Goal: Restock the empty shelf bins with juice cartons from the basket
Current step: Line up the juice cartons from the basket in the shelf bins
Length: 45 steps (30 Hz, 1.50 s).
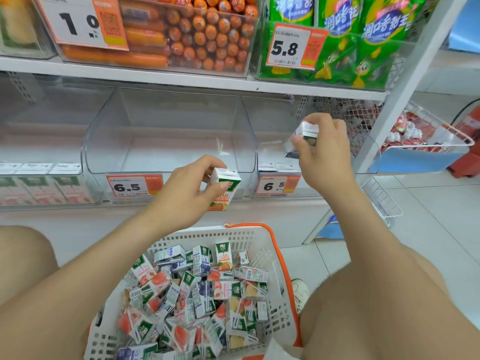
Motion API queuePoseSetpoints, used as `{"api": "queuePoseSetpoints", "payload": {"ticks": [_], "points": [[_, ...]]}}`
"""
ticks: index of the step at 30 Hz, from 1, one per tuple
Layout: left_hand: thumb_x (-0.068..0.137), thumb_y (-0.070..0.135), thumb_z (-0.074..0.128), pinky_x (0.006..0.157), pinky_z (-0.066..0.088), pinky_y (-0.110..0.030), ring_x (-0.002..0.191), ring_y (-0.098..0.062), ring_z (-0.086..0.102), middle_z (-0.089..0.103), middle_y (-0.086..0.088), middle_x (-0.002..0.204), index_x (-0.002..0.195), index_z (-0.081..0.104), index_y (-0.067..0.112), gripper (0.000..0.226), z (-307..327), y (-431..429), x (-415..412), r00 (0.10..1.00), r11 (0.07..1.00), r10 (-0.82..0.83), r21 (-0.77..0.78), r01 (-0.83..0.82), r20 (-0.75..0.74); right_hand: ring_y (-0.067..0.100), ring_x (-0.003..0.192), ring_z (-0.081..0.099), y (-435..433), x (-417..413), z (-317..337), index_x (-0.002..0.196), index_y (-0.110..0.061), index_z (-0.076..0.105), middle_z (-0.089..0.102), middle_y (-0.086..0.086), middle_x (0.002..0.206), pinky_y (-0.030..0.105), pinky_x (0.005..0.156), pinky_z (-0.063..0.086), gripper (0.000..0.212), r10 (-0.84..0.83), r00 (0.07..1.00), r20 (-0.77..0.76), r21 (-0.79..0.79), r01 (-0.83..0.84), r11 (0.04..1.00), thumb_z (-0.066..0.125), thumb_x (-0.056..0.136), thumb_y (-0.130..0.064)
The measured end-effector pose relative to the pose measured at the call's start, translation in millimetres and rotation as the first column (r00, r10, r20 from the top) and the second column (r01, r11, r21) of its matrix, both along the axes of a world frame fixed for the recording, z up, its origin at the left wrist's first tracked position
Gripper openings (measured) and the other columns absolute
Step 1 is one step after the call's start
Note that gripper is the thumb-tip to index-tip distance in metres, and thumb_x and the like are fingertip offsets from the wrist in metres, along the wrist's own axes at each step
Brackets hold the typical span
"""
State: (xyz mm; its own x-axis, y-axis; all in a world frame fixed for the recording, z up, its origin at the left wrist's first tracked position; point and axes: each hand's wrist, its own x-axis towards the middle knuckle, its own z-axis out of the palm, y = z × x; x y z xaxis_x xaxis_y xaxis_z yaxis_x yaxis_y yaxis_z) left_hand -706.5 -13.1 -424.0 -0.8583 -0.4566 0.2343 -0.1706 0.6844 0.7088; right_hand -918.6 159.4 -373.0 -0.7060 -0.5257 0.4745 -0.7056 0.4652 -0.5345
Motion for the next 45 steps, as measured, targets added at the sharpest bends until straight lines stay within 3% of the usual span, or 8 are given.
{"api": "queuePoseSetpoints", "payload": {"ticks": [8, 12, 20, 25, 29, 34, 40, 45], "points": [[0.104, 0.019, 0.064, 0.067, 0.049, -0.006, 0.094, 0.002, 0.058, 0.059, 0.014, 0.104, 0.121, 0.058, 0.023, 0.018, -5, 14, -27, 0.998, 1.000, -0.011, 0.015, 0.012, -0.060, 0.044, 0.121, 0.053, -7, -72, -24, 0.132, 0.001, 0.061, 0.059, 0.028, 0.129, 0.043, 0.096, 0.046, 0.043, -0.082, 0.995, 0.060, 0.514, 0.040, 0.857, 0.070, 0.095, -0.020], [0.103, 0.026, 0.065, 0.083, 0.048, -0.020, 0.099, -0.007, 0.059, 0.064, 0.012, 0.109, 0.126, 0.060, 0.026, 0.023, -14, 8, -30, 1.000, 0.997, 0.013, -0.081, -0.014, -0.019, 0.046, 0.110, 0.063, -14, -79, -28, 0.116, 0.012, 0.065, 0.068, 0.030, 0.116, 0.054, 0.092, 0.055, 0.036, -0.066, 0.982, 0.175, 0.555, -0.043, 0.830, 0.058, 0.097, -0.019], [0.103, 0.028, 0.065, 0.081, 0.051, -0.017, 0.099, -0.007, 0.065, 0.068, 0.011, 0.109, 0.128, 0.061, 0.028, 0.026, -14, 8, -29, 0.998, 0.998, 0.058, 0.036, -0.057, -0.012, 0.027, 0.062, 0.044, -16, -76, -32, 0.063, -0.010, 0.039, 0.046, 0.009, 0.064, 0.032, 0.053, 0.032, 0.031, -0.059, 0.988, 0.145, 0.637, -0.048, 0.769, 0.045, 0.093, -0.010], [0.101, 0.034, 0.069, 0.087, 0.059, -0.032, 0.097, -0.008, 0.070, 0.068, 0.007, 0.114, 0.130, 0.065, 0.029, 0.030, -2, -7, -18, 0.993, 0.953, 0.116, 0.281, -0.117, 0.022, 0.025, 0.066, 0.060, -33, -12, -20, 0.076, -0.013, 0.066, 0.063, 0.003, 0.067, 0.033, 0.062, 0.048, 0.020, 0.046, 0.996, -0.080, 0.133, -0.035, 0.990, 0.050, 0.088, -0.012], [0.099, 0.024, 0.071, 0.094, 0.060, -0.039, 0.105, -0.020, 0.075, 0.077, -0.002, 0.114, 0.130, 0.063, 0.017, 0.032, 10, -25, 1, 0.994, 0.848, 0.106, 0.523, -0.079, -0.021, 0.003, 0.076, 0.065, -45, 64, -19, 0.111, -0.023, 0.072, 0.071, -0.011, 0.085, 0.014, 0.067, 0.049, 0.017, 0.346, 0.923, 0.168, -0.034, -0.345, 0.938, 0.063, 0.098, -0.028], [0.105, 0.019, 0.064, 0.082, 0.062, -0.036, 0.093, -0.019, 0.078, 0.081, -0.001, 0.105, 0.121, 0.067, 0.014, 0.017, 27, -41, 35, 0.990, 0.862, 0.094, 0.506, -0.031, -0.101, 0.018, 0.081, 0.074, -73, 99, -32, 0.131, -0.022, 0.066, 0.076, 0.000, 0.094, 0.046, 0.076, 0.061, 0.035, 0.537, 0.755, 0.376, -0.090, -0.547, 0.832, 0.064, 0.101, -0.042], [0.110, 0.041, 0.044, 0.080, 0.057, -0.037, 0.087, -0.020, 0.072, 0.076, 0.003, 0.095, 0.105, 0.074, 0.023, 0.036, 36, -67, 68, 0.942, 0.939, 0.331, 0.113, -0.324, -0.050, 0.019, 0.076, 0.076, -115, 132, -36, 0.111, -0.025, 0.067, 0.079, 0.000, 0.088, 0.044, 0.075, 0.063, 0.024, 0.540, 0.728, 0.423, -0.252, -0.478, 0.842, 0.075, 0.088, -0.028], [0.095, 0.003, 0.054, 0.091, 0.045, -0.049, 0.110, -0.044, 0.054, 0.050, -0.016, 0.130, 0.128, 0.059, 0.015, 0.036, 30, -106, 97, 0.756, 0.740, 0.653, -0.251, -0.624, 0.043, 0.005, 0.088, 0.072, -153, 151, -28, 0.110, -0.023, 0.064, 0.073, -0.012, 0.099, 0.029, 0.076, 0.062, 0.028, 0.486, 0.821, 0.301, -0.312, -0.397, 0.863, 0.074, 0.086, -0.013]]}}
